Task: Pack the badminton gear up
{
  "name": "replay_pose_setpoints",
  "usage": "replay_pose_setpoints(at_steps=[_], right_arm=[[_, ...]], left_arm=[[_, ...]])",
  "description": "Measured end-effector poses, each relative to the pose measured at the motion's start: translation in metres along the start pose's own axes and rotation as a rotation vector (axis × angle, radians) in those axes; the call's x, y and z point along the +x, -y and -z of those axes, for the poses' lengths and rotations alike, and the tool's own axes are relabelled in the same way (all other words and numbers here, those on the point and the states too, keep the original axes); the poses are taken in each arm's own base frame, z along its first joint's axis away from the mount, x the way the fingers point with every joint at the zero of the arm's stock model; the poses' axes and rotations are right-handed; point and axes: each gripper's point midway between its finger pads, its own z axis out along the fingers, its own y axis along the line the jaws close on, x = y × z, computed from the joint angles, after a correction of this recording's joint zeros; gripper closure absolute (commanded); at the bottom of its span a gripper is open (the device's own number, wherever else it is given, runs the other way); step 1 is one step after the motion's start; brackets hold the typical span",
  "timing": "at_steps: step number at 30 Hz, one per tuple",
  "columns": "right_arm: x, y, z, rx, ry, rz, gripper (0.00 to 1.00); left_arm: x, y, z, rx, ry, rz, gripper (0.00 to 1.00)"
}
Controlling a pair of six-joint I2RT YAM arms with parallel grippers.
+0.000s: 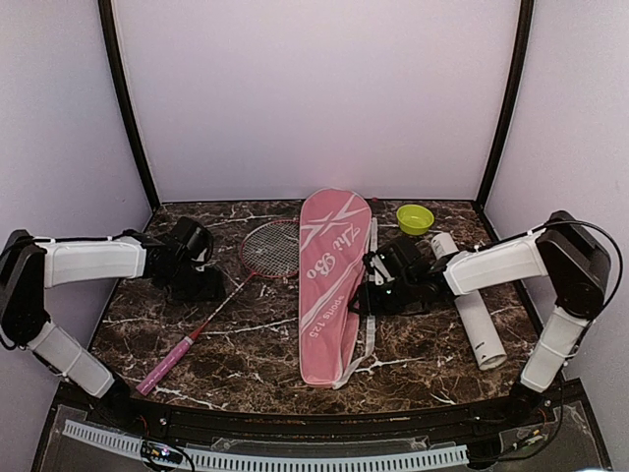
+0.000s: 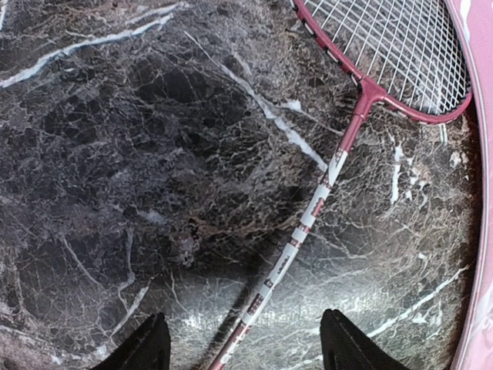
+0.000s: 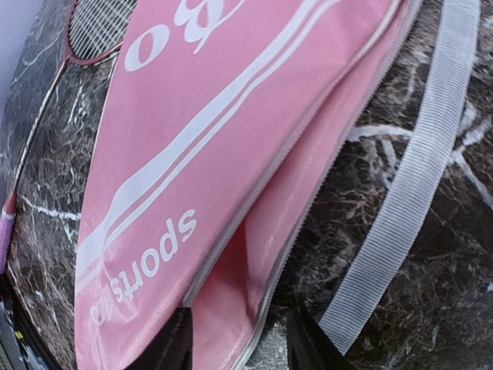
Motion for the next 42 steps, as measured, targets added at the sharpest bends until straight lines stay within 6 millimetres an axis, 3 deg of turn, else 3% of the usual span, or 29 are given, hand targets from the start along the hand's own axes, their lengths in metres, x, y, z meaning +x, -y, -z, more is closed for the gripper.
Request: replay_pose_setpoints(at_steps=[7, 15, 21, 26, 30, 34, 38, 42], right_arm=[[-0.003, -0.002, 0.011, -0.017, 0.019, -0.02, 0.36], [-0.018, -0.013, 0.046, -0.059, 0.117, -0.018, 0.34], [-0.028, -0.014, 0.065, -0.059, 0.188, -0.02, 0.33], [-0.029, -0.009, 0.07, -0.039, 0.203, -0.024, 0.33], [-0.03, -0.009, 0.074, -0.036, 0.208, -0.018, 0.31], [-0.034, -0.019, 0.087, -0.068, 0.231, 0.0, 0.28], [-0.034, -0.042, 0.1, -0.13, 0.246, 0.043, 0.25], [-0.021, -0.094, 0.111, -0.245, 0.228, 0.133, 0.24]], left_arm=[[0.018, -0.001, -0.023, 0.001, -0.096, -0.062, 0.39], [0.028, -0.002, -0.042, -0.018, -0.16, -0.119, 0.71], [0.025, 0.0, -0.045, -0.015, -0.16, -0.165, 1.0], [0.013, -0.003, -0.04, -0.036, -0.118, -0.107, 1.0], [0.002, -0.001, -0.02, -0.014, -0.056, -0.047, 1.0], [-0.019, 0.018, 0.021, 0.079, 0.089, 0.052, 1.0], [-0.033, 0.068, 0.064, 0.227, 0.241, 0.105, 1.0], [-0.031, 0.123, 0.086, 0.372, 0.314, 0.141, 1.0]])
